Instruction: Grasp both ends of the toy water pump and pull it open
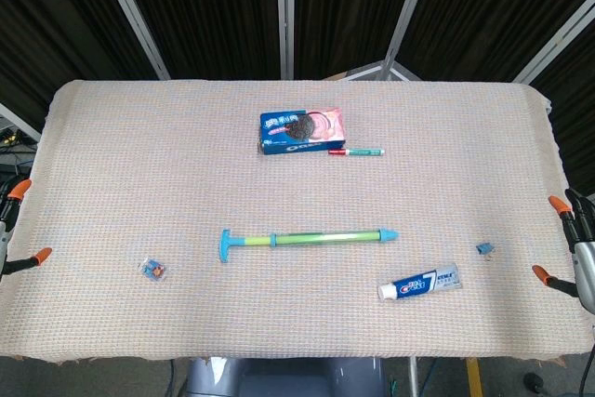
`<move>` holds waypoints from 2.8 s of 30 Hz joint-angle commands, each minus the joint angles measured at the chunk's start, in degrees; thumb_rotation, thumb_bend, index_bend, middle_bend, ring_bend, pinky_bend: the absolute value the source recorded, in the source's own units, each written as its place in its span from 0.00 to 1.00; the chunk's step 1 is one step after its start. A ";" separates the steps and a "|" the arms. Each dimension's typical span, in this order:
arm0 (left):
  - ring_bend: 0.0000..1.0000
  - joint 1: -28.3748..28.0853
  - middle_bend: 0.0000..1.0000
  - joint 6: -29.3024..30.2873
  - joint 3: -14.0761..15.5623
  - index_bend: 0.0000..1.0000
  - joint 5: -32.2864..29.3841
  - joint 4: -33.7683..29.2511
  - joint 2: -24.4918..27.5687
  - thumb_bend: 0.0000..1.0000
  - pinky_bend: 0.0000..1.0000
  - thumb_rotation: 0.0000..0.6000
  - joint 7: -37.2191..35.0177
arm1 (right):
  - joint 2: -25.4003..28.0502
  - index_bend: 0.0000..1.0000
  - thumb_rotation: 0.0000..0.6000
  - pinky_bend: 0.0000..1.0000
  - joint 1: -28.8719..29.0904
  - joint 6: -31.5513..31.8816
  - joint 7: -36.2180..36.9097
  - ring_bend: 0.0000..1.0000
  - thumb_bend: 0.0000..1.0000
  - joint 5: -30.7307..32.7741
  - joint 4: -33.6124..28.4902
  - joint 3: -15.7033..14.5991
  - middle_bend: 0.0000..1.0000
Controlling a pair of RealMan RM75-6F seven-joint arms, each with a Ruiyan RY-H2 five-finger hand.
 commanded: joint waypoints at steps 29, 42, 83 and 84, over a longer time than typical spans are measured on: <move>0.00 -1.90 0.00 -4.99 -1.68 0.00 -3.15 1.75 -0.61 0.00 0.00 1.00 1.94 | -10.24 0.32 1.00 1.00 26.11 -45.45 -6.56 0.99 0.03 10.10 1.25 3.59 0.97; 0.00 -1.98 0.00 -5.64 -1.78 0.00 -3.51 2.55 -0.88 0.00 0.00 1.00 1.72 | -18.86 0.35 1.00 1.00 29.84 -46.80 -13.98 0.99 0.09 16.15 6.23 3.85 0.97; 0.23 -5.63 0.19 -10.06 -2.00 0.00 -2.17 4.36 -4.41 0.00 0.22 1.00 4.24 | -25.74 0.62 1.00 1.00 33.84 -46.23 -18.12 1.00 0.42 26.39 8.52 4.45 0.99; 0.34 -6.36 0.31 -10.86 -2.08 0.02 -1.89 4.66 -5.01 0.00 0.34 1.00 4.14 | -25.52 0.62 1.00 1.00 33.84 -46.24 -18.11 1.00 0.43 26.97 8.09 4.53 0.99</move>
